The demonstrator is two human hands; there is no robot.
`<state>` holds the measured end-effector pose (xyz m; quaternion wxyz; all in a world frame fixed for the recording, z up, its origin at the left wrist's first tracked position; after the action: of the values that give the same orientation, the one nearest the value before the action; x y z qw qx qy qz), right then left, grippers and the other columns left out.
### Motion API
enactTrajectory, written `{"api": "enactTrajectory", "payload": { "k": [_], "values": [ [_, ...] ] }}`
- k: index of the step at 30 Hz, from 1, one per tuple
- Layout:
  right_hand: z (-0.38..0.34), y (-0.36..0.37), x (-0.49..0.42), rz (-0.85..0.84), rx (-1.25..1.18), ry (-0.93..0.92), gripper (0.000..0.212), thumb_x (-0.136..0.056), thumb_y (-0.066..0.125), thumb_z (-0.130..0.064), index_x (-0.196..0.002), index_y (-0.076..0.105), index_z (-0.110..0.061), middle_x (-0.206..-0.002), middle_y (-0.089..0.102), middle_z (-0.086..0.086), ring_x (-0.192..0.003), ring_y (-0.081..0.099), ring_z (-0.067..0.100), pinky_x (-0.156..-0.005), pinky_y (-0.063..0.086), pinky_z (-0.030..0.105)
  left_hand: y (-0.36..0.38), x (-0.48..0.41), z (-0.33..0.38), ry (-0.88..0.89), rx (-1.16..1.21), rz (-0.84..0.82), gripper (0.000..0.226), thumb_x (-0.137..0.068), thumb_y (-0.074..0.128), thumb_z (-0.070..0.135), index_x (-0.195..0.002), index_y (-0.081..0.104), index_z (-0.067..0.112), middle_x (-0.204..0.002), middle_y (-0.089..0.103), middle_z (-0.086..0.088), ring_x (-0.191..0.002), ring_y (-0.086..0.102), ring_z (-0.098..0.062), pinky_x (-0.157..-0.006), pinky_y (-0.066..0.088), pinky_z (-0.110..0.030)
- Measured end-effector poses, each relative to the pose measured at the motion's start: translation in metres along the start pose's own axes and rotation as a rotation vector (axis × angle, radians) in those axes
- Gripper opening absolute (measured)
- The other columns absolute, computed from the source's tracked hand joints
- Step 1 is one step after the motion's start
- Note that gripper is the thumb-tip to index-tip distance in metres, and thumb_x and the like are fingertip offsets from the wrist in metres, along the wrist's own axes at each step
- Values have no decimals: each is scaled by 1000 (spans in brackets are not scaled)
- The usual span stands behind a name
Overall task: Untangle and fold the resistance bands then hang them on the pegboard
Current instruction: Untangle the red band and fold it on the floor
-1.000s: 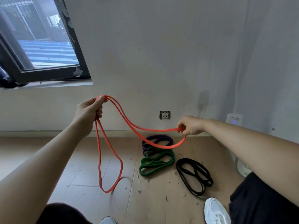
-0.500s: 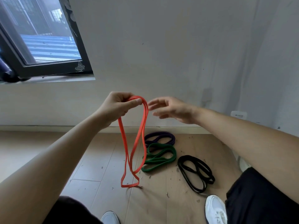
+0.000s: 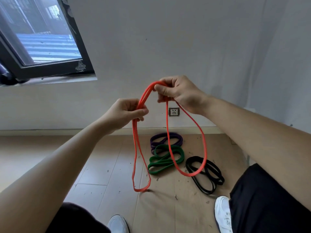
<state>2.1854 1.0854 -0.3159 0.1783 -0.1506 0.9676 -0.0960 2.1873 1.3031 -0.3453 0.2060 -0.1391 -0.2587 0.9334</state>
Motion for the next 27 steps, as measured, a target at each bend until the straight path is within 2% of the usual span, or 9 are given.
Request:
{"api": "enactTrajectory", "payload": {
  "k": [3, 6, 10, 14, 17, 19, 22, 24, 27],
  "values": [
    [-13, -16, -3, 207, -204, -42, 15, -101, 60, -17, -100, 68, -4, -76, 65, 3, -70, 67, 16, -84, 55, 42, 10, 3, -10, -20, -16, -76, 11, -94, 66, 12, -103, 69, 7, -92, 73, -9, -86, 74, -21, -83, 60, -29],
    [-17, -38, -3, 319, -278, -45, 13, -101, 60, -20, -96, 66, -10, -74, 66, 1, -69, 66, 17, -78, 52, 36, 14, 4, -13, -51, 72, -72, 16, -94, 65, 14, -107, 67, 6, -88, 74, -10, -85, 75, -25, -81, 60, -30],
    [3, -52, 7, 127, -99, 88, 15, -97, 65, -19, -101, 69, -5, -75, 65, 2, -72, 65, 16, -80, 53, 37, 10, -1, -6, -59, 285, 68, 26, -86, 67, 25, -105, 66, 8, -79, 71, -5, -80, 73, -24, -77, 60, -29],
    [27, -48, 14, -67, 119, 216, 21, -96, 67, -15, -110, 69, 1, -84, 70, 9, -81, 69, 22, -91, 57, 49, 9, -5, 1, -36, 331, 113, 31, -87, 65, 30, -107, 67, 7, -76, 69, -5, -76, 70, -23, -79, 60, -33],
    [39, -36, 16, -174, 160, 253, 17, -97, 67, -13, -110, 71, -3, -89, 77, 9, -88, 74, 24, -85, 59, 38, 15, -8, 6, -19, 304, 106, 29, -89, 66, 27, -109, 66, 6, -74, 71, -5, -74, 70, -22, -79, 60, -35],
    [41, -29, 16, -216, 192, 260, 19, -97, 66, -14, -112, 71, -4, -93, 79, 6, -94, 76, 21, -83, 58, 30, 19, -10, 10, 3, 270, 100, 29, -87, 68, 30, -106, 67, 8, -76, 73, -8, -75, 70, -24, -78, 60, -36],
    [45, -20, 15, -251, 246, 266, 19, -95, 68, -16, -112, 73, -7, -98, 79, 4, -97, 75, 16, -91, 58, 36, 22, -12, 14, 39, 236, 125, 24, -87, 71, 27, -102, 70, 9, -81, 75, -7, -78, 72, -21, -76, 59, -27],
    [47, -14, 14, -264, 311, 266, 17, -93, 72, -18, -108, 75, -10, -95, 79, -1, -94, 74, 12, -88, 59, 36, 22, -14, 17, 76, 194, 163, 15, -88, 73, 23, -100, 73, 13, -83, 76, -5, -79, 72, -16, -74, 56, -23],
    [50, -3, 12, -267, 302, 280, 16, -93, 73, -18, -107, 76, -10, -97, 78, 2, -95, 73, 17, -83, 62, 35, 18, -14, 20, 111, 140, 179, 9, -89, 74, 21, -97, 75, 20, -85, 76, -4, -77, 68, -11, -67, 52, -18]
  ]
}}
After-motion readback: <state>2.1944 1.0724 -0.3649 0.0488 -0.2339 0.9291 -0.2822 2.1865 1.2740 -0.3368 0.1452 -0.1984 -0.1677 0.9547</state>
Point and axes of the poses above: each hand's wrist, its own x-axis away from the middle knuckle, its own y-axis out of the palm, z = x × y, the point moved 2 cm from there along -x, towards the middle knuckle
